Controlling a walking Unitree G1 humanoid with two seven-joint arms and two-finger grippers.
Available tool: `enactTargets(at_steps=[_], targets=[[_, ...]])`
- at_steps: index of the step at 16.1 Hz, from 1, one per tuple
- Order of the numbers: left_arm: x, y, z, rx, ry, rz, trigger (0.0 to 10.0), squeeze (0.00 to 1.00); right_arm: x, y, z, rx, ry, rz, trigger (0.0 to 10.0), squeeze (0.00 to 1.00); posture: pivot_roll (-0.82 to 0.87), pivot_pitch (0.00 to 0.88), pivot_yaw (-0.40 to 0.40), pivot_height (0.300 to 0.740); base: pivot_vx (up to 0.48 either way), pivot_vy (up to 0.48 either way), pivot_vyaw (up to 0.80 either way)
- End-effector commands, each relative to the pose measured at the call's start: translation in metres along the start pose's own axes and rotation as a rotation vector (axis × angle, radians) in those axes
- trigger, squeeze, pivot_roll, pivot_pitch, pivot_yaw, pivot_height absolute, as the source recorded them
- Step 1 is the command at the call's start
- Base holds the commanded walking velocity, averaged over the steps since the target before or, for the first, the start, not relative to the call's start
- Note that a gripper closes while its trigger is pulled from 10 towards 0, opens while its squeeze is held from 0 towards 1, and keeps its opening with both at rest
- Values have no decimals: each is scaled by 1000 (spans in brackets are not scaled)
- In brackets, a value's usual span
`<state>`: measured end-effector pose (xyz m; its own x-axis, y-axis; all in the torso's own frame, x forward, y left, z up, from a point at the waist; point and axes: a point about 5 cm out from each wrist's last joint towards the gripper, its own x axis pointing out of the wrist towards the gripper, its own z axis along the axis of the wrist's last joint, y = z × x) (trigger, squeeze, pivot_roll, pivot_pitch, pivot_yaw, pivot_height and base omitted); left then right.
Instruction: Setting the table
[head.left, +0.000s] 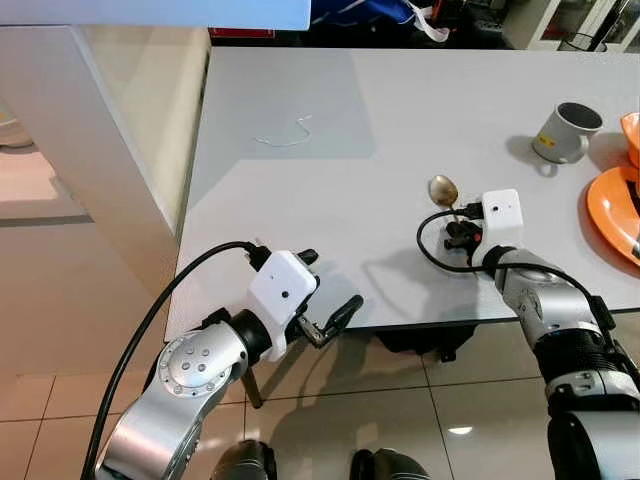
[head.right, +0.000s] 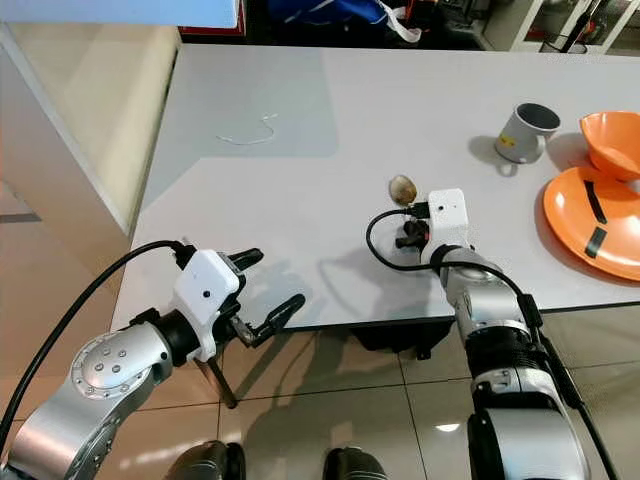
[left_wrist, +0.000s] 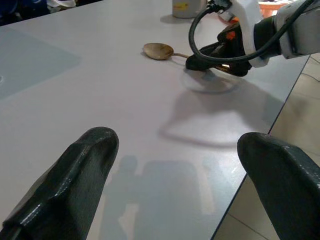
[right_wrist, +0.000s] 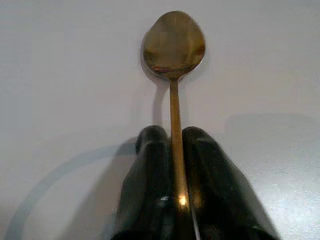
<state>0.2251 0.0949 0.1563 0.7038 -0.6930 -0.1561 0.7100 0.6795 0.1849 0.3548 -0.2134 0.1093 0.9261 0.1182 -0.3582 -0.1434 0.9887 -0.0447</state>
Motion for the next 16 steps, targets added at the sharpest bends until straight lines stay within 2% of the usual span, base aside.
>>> enactTargets(at_steps=[1, 6, 8, 9, 10, 12, 13, 14, 15, 16], targets=[[-2, -2, 4, 4, -16, -15, 10000, 0, -1, -7, -6, 23, 32, -19, 10000, 1000, 141, 147, -35, 740, 0, 0, 0], [1, 2, 5, 7, -19, -17, 10000, 0, 0, -8, -3, 23, 17, -22, 10000, 1000, 138, 128, -25, 740, 0, 0, 0], [2, 5, 6, 17, -28, 7, 10000, 0, -6, -11, 12, -23, -52, -35, 10000, 0, 139, 113, -31, 740, 0, 0, 0], [2, 9, 5, 25, -25, 43, 10000, 0, -12, -12, 23, -26, -95, -32, 10000, 0, 140, 101, -34, 740, 0, 0, 0], [1, 17, 7, 21, -48, 130, 10000, 0, -29, -11, 40, -24, -168, -14, 10000, 0, 133, 86, -33, 740, 0, 0, 0], [-8, 19, 10, 3, -90, 145, 10000, 0, -54, -4, 55, -33, -258, 0, 10000, 0, 126, 68, -34, 740, 0, 0, 0], [-13, 18, 9, 2, -90, 138, 10000, 0, -68, 4, 61, -11, -316, 21, 10000, 0, 119, 56, -34, 740, 0, 0, 0], [-18, 20, 6, -10, -89, 151, 10000, 0, -81, 22, 61, 37, -389, 71, 10000, 0, 112, 41, -32, 740, 0, 480, 0], [-21, 22, 5, -11, -86, 161, 10000, 0, -88, 32, 61, 64, -427, 101, 10000, 0, 112, 39, -31, 740, 0, 480, 0], [-23, 24, 3, -9, -76, 194, 10000, 0, -95, 47, 51, 151, -462, 138, 10000, 0, 114, 28, -31, 740, 0, 480, 0]])
